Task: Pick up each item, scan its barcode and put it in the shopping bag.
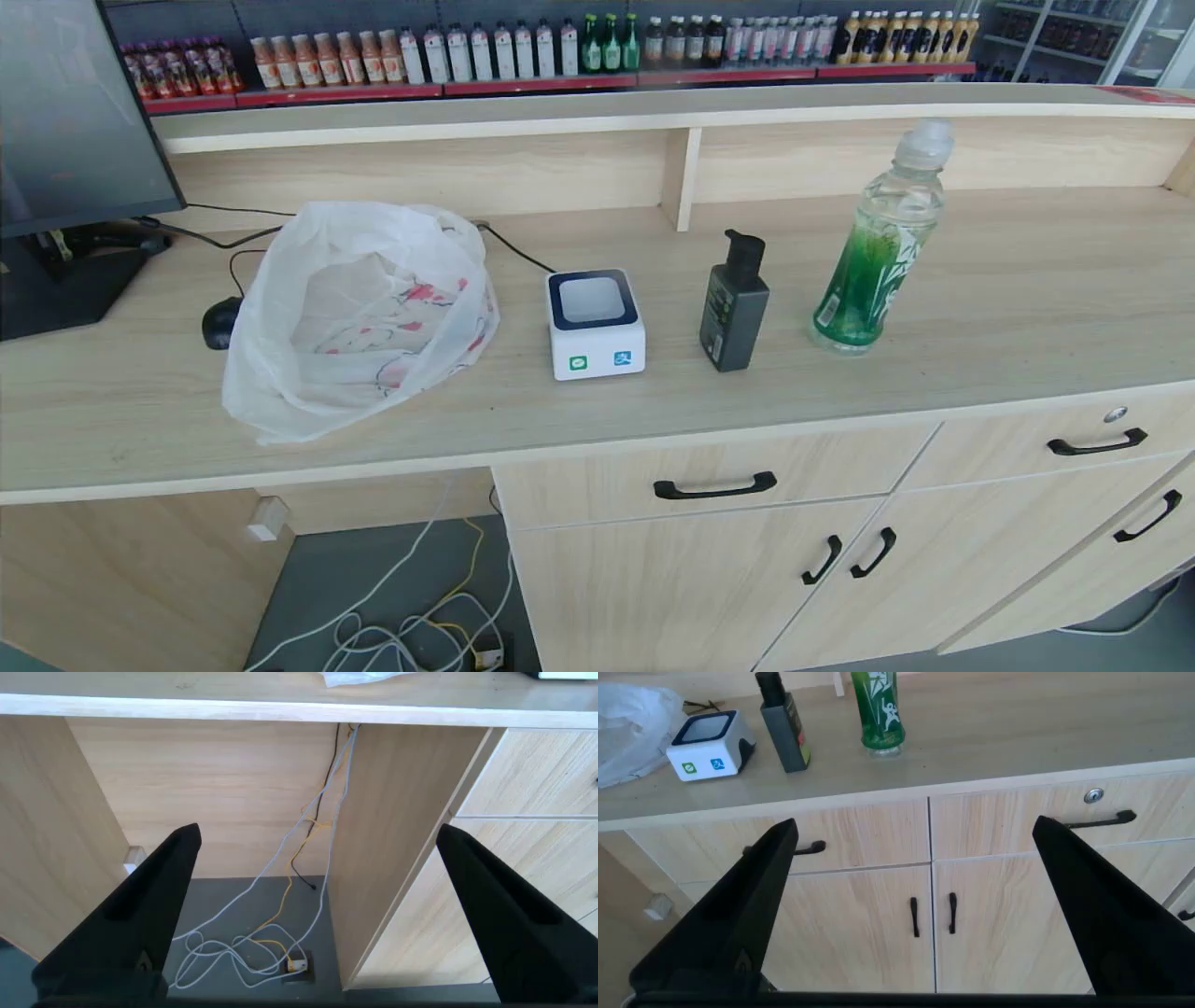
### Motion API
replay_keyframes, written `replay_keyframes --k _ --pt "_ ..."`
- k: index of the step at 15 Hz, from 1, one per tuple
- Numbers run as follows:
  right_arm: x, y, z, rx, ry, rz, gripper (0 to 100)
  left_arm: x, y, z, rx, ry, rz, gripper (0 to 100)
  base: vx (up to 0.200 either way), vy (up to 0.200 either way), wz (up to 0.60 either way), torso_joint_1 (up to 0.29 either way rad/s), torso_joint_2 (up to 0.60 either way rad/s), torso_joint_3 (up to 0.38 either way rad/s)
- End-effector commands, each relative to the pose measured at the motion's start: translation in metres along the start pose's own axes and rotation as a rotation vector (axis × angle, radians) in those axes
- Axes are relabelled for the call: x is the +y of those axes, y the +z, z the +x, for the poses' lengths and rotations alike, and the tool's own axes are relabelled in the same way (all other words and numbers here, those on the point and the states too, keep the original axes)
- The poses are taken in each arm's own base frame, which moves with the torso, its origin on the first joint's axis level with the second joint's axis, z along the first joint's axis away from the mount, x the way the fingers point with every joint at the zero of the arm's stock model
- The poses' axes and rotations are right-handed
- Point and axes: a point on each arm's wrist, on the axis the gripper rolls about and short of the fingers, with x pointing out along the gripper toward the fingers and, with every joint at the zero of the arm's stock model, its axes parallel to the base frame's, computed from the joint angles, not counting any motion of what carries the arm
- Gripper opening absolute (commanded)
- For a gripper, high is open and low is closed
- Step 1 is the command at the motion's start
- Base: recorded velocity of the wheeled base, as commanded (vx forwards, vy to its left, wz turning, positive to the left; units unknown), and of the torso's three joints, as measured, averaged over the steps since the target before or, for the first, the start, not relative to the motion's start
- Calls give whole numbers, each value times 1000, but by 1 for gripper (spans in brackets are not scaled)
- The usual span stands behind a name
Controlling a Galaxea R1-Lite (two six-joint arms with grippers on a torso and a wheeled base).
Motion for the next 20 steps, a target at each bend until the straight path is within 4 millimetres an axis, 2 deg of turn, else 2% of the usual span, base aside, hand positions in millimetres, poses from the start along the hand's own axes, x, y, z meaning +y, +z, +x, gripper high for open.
replay_keyframes --k 1,4,6,9,11,15,20 --pt "-1 -10 13 76 26 5 100 0 0 0 0 0 0 100 0 0 0 0 0 0" --pt "-1 -17 11 35 45 41 100 0 0 0 0 0 0 100 0 0 0 0 0 0" --pt "-1 -10 14 36 43 76 100 0 0 0 0 0 0 100 0 0 0 0 0 0" --pt "3 20 35 52 39 41 100 0 0 0 0 0 0 100 0 0 0 0 0 0" --pt "5 39 55 74 42 -73 100 0 0 0 0 0 0 100 0 0 0 0 0 0" --pt "8 40 85 83 48 -155 100 0 0 0 0 0 0 100 0 0 0 0 0 0" --pt "7 22 89 106 48 -160 100 0 0 0 0 0 0 100 0 0 0 0 0 0"
